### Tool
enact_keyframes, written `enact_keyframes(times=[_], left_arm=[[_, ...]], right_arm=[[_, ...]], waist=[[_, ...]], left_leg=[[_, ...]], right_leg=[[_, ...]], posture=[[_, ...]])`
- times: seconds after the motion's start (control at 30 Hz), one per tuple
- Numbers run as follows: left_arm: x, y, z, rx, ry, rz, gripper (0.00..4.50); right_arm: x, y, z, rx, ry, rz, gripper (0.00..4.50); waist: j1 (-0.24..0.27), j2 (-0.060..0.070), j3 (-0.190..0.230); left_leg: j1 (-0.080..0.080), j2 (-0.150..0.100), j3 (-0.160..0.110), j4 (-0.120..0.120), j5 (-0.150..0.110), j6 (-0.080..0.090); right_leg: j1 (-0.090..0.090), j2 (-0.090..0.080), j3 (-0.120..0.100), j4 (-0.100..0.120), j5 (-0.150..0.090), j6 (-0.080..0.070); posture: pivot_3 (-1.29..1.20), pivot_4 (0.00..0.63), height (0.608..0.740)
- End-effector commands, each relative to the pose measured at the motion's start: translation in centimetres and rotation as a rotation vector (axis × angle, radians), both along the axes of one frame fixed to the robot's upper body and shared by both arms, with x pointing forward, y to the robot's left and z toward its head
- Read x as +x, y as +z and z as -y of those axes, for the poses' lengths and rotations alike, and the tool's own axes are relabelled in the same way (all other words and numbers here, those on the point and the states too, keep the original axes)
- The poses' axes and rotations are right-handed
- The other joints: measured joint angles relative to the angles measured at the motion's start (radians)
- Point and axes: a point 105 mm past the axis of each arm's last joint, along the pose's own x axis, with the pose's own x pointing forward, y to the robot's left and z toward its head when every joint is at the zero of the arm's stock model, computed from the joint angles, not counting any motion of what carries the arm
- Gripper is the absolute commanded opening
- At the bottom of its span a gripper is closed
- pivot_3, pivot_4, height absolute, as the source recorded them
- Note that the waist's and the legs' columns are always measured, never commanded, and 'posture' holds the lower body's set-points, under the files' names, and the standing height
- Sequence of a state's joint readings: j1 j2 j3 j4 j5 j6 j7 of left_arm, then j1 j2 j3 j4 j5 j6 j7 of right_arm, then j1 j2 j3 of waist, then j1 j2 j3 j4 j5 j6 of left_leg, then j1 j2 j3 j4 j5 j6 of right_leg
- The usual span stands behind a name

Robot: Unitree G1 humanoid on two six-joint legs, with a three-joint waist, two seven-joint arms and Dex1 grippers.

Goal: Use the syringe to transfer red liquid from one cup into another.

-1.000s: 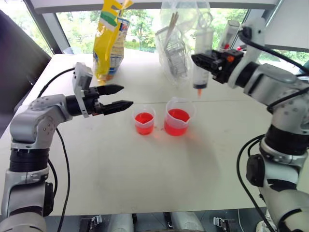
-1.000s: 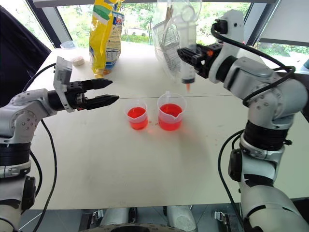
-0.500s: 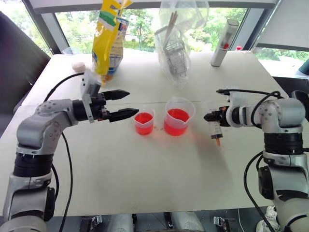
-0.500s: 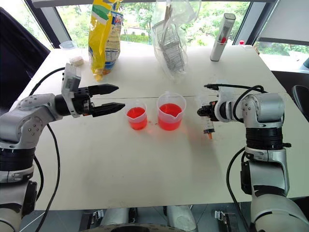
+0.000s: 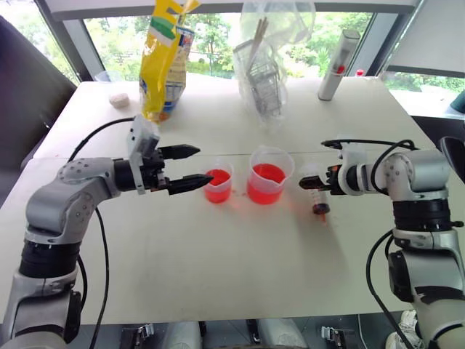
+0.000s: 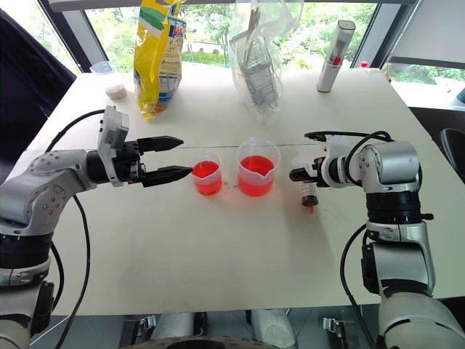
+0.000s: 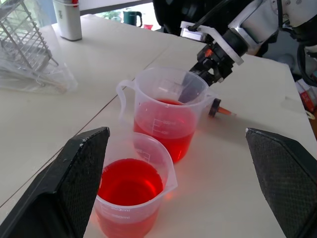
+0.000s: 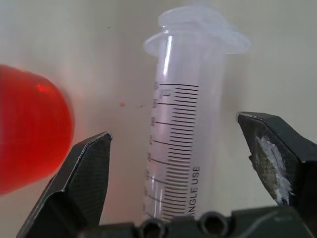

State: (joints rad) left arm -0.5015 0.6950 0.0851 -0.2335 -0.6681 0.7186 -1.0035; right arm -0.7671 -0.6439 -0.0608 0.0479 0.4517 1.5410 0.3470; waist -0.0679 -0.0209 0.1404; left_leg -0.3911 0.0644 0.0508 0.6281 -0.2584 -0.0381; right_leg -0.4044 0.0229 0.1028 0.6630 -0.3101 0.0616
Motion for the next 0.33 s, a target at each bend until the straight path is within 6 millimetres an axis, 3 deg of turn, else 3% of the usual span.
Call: enact_keyframes(times=[0.03, 0.33], left_arm=[[-0.7, 0.4, 0.2, 0.009, -0.029, 0.022, 4.5], [-1.4, -0.4, 0.4, 0.038, -0.049, 0.007, 4.5]], right_arm=[[-1.8, 4.2, -0.3, -0.024, 0.111, 0.158, 4.46], [-9.0, 8.9, -1.6, -0.014, 0.414, 0.344, 4.46]], waist=[[0.002, 0.0, 0.0], [-0.001, 0.0, 0.001]], left_leg=[[0.0, 0.0, 0.0, 0.0, 0.0, 0.0], [0.0, 0.0, -0.001, 0.0, 0.0, 0.0]], right_leg=[[0.0, 0.0, 0.0, 0.0, 0.0, 0.0], [0.001, -0.001, -0.001, -0.001, 0.0, 0.001]], posture=[[0.0, 0.15, 0.739], [0.0, 0.15, 0.739]])
